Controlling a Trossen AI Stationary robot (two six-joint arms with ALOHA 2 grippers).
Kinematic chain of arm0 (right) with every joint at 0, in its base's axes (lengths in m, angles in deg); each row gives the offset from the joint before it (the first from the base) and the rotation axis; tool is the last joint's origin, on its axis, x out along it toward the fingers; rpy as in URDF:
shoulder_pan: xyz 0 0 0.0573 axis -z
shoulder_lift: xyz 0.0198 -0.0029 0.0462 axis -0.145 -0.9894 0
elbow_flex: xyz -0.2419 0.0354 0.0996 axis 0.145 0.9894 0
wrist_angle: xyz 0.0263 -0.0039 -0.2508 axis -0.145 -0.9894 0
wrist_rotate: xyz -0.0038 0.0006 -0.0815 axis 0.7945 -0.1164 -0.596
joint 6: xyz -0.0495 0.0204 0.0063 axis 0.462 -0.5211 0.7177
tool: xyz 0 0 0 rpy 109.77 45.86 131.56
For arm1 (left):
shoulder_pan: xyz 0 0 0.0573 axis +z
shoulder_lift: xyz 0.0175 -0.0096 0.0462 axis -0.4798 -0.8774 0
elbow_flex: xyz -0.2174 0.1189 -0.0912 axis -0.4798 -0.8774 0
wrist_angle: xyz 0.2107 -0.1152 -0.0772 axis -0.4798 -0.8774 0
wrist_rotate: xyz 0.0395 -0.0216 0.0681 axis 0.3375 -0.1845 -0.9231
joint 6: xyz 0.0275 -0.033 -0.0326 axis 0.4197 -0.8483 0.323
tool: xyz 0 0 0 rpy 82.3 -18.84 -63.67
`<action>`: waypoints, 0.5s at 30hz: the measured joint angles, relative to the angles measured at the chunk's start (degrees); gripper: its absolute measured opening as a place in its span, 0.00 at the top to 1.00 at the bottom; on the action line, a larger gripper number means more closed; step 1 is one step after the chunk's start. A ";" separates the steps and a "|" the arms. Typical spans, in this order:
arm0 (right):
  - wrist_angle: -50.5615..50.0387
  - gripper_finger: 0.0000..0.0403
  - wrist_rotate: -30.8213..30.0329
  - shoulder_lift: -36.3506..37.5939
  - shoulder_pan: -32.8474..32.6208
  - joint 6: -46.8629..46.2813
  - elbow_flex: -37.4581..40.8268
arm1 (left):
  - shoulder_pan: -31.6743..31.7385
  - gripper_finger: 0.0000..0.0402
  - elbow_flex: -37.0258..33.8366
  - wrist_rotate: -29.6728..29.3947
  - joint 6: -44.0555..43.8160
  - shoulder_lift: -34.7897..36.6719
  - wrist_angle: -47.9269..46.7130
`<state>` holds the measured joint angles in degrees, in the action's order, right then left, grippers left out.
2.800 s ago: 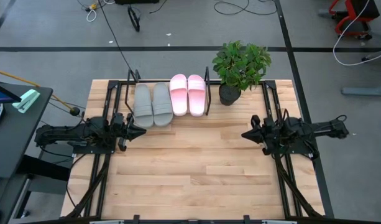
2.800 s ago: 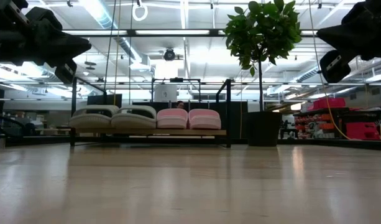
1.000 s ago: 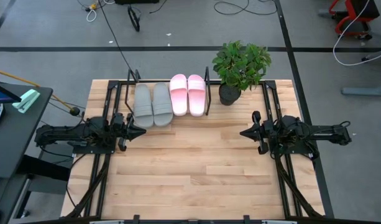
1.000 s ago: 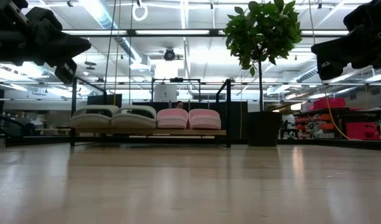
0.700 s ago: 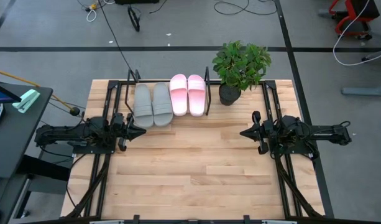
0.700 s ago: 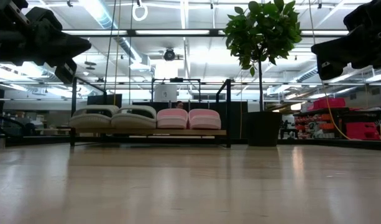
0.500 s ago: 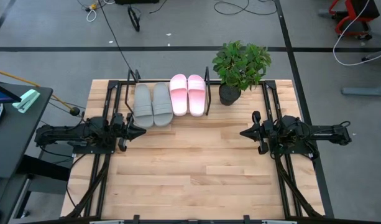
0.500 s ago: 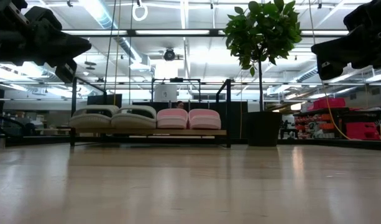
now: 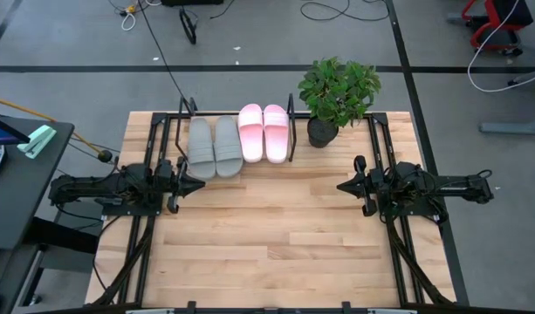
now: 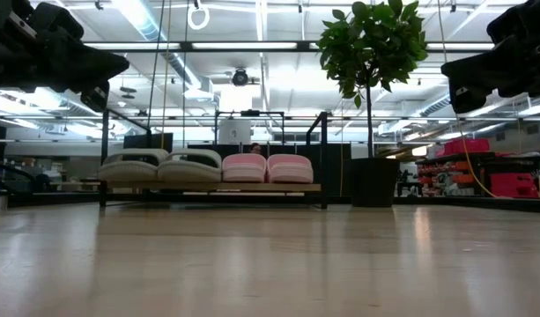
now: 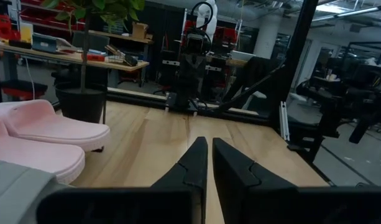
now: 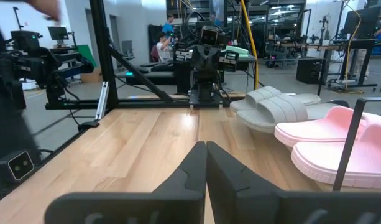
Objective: Pick and place slides into the shelf
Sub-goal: Return to Home Position
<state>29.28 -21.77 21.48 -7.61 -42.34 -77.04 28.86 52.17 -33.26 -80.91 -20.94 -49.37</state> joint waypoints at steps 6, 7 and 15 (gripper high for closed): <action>0.00 0.97 0.00 0.00 -0.01 -0.01 0.00 | 0.00 0.91 0.00 0.01 0.04 0.00 0.00; 0.00 0.97 0.00 0.00 0.00 -0.02 0.00 | 0.01 0.90 0.00 0.02 0.04 0.00 0.00; 0.00 0.97 0.00 0.00 -0.02 0.00 0.00 | 0.00 0.92 0.00 0.02 0.06 0.00 0.00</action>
<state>29.28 -21.77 21.48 -7.62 -42.35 -77.04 28.86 52.17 -33.25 -80.85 -20.94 -49.37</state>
